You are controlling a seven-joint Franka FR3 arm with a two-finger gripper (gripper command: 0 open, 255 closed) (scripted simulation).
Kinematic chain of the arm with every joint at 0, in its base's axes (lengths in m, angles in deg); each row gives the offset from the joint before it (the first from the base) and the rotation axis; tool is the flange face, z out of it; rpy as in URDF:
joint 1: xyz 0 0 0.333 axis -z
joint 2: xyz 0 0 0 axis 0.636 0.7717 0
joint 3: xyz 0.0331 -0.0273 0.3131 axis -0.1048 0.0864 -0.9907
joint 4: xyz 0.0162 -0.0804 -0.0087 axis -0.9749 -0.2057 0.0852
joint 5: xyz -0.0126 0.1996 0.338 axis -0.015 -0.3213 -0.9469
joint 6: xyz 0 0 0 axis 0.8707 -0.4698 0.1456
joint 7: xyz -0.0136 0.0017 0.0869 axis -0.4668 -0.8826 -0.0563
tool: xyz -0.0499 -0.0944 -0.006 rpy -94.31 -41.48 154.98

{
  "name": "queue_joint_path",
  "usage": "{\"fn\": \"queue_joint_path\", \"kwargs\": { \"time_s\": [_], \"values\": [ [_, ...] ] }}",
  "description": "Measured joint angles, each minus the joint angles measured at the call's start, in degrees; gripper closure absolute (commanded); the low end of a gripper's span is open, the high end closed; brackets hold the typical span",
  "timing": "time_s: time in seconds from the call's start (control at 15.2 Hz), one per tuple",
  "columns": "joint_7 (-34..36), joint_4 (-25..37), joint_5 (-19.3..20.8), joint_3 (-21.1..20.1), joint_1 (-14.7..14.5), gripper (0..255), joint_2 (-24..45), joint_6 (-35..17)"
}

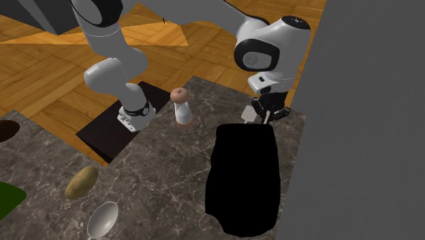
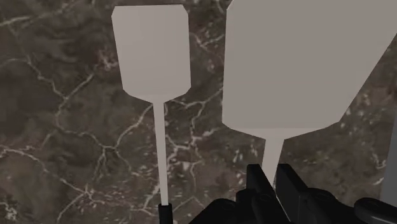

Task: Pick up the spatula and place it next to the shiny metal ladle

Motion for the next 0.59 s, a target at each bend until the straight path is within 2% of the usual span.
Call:
{"fn": "queue_joint_path", "kwargs": {
  "time_s": [0.33, 0.59],
  "values": [
    [-0.7, 2.1, -0.8, -0.2, 0.1, 255, -1.1, 3.1],
    [-4.9, 0.5, -2.1, 1.0, 2.7, 255, -3.0, 2.7]
  ]
}}
